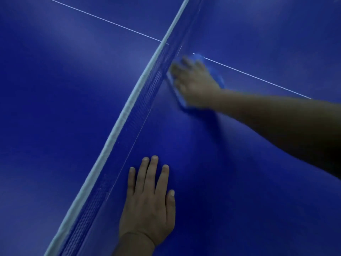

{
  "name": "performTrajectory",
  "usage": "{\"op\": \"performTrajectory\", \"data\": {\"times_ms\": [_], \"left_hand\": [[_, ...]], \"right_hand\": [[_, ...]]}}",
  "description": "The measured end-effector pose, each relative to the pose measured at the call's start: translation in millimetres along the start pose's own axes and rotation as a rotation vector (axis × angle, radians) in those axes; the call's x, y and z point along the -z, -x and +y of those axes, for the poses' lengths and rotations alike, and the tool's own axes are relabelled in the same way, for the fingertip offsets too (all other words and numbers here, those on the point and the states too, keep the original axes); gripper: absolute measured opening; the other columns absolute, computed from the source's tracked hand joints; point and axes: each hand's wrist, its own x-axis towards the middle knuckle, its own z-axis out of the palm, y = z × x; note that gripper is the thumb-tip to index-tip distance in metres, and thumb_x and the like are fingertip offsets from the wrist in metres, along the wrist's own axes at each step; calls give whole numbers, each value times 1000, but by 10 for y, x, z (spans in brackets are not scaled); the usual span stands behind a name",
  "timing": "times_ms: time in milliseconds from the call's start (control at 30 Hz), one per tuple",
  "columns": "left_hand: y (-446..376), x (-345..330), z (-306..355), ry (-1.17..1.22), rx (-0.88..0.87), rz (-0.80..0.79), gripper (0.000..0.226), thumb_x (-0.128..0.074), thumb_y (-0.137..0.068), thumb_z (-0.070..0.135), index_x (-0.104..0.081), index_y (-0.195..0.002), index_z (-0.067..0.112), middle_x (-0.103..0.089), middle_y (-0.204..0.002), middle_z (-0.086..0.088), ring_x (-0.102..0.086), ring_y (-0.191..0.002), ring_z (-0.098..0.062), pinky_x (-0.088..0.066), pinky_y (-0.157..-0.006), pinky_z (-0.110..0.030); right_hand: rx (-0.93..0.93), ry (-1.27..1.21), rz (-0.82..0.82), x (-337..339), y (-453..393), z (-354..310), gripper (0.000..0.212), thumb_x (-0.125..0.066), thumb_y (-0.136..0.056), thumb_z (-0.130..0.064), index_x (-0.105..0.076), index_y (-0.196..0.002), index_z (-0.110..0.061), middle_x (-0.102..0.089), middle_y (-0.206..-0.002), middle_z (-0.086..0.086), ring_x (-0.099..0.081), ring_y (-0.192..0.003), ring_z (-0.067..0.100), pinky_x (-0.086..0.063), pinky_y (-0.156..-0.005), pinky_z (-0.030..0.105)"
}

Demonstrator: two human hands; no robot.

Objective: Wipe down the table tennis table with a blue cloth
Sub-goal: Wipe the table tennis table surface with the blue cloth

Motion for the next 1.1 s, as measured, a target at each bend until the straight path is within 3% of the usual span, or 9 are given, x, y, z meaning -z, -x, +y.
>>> {"op": "performTrajectory", "data": {"times_ms": [100,300,467,600,667,833,900,1000,1100], "left_hand": [[-1,0,4,0,3,8,58,-33,-96,39,-52,-141,9,-35,-157,-15,-22,-148,-31,-17,-113,-54],[-2,-2,19,-13,15,22,58,-34,-94,39,-53,-139,8,-36,-155,-17,-23,-146,-30,-14,-114,-53],[3,-65,-6,27,-5,74,57,-36,-93,38,-51,-140,7,-36,-155,-17,-23,-147,-32,-11,-118,-54],[-3,-50,-11,30,-7,72,57,-35,-94,38,-50,-140,7,-35,-155,-18,-24,-147,-33,-8,-119,-52],[2,-59,-17,21,-11,66,57,-35,-94,38,-51,-139,7,-35,-155,-17,-24,-147,-32,-7,-119,-51],[-4,-80,-18,5,3,76,58,-35,-93,39,-49,-140,8,-33,-156,-16,-21,-147,-30,-2,-120,-47],[0,-77,-14,29,1,74,58,-34,-94,39,-48,-141,7,-32,-156,-16,-19,-148,-31,0,-121,-46],[-11,-82,6,50,-6,93,58,-34,-94,38,-47,-141,6,-32,-156,-18,-20,-148,-33,0,-122,-47],[-16,-74,14,51,-8,86,58,-34,-94,38,-47,-141,6,-33,-155,-18,-22,-148,-33,0,-122,-47]], "right_hand": [[-414,-82,-26,19,-288,43,52,-25,-107,-34,-33,-153,-13,-22,-164,2,-15,-151,35,-17,-116,58],[-279,-123,-52,44,-234,-686,61,-41,-96,-42,-37,-152,-18,-30,-161,2,-9,-151,36,-12,-117,61],[-785,-16,-64,-226,914,492,54,-34,-101,-25,-31,-153,-10,-24,-163,7,-22,-146,42,-25,-112,60],[-1352,-221,-10,-158,1514,856,57,-32,-105,-35,-21,-157,-15,-16,-166,0,-5,-152,40,-8,-118,64],[-1245,-163,-23,-126,1235,585,67,-43,-100,-31,-17,-157,-6,-19,-165,8,-5,-150,45,-8,-117,67],[-296,-87,-13,-161,603,-440,55,-24,-104,-38,-29,-156,-20,-26,-164,-2,-18,-151,34,-13,-117,58],[-293,-3,-77,-159,926,-67,56,-29,-102,-38,-30,-155,-18,-28,-163,2,-24,-147,39,-20,-113,58],[-796,63,-85,-262,1754,872,59,-28,-97,-28,-33,-150,-3,-28,-158,16,-31,-138,45,-29,-109,57],[-1440,-136,2,-159,2212,1176,54,-22,-104,-28,-24,-155,-10,-21,-164,6,-15,-149,40,-16,-116,61]]}}
